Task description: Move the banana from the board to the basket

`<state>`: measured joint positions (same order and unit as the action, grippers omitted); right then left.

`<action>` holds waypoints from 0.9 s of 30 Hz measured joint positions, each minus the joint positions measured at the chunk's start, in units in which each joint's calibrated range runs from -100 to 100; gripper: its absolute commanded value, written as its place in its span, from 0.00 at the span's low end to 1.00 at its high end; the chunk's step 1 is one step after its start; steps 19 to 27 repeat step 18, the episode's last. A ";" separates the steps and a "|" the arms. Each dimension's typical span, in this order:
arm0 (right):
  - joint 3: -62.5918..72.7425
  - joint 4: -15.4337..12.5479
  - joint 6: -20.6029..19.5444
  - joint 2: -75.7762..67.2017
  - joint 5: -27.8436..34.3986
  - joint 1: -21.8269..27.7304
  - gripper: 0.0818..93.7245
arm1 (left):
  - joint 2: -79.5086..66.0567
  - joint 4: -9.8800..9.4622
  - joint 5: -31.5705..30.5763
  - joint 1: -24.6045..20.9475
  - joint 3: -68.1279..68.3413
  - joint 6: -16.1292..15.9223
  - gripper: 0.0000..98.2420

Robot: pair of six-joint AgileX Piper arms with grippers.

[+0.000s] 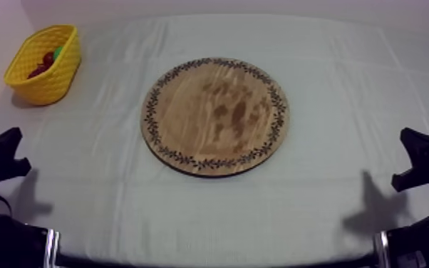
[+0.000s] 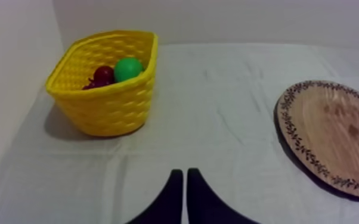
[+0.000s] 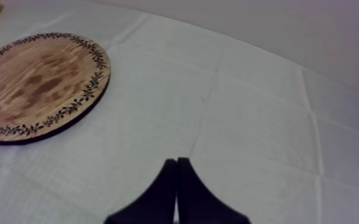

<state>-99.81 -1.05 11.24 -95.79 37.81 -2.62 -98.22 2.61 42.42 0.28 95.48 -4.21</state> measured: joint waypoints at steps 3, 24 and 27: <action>0.00 0.00 0.00 0.00 0.00 0.00 0.00 | -1.03 -0.68 -0.66 -0.12 1.00 0.24 0.00; 0.00 0.00 0.00 0.00 0.00 0.00 0.00 | -1.46 -4.98 -11.71 -0.67 4.35 12.78 0.00; 0.00 0.00 0.00 0.00 0.00 0.00 0.00 | -1.46 -4.98 -11.71 -0.67 4.35 12.78 0.00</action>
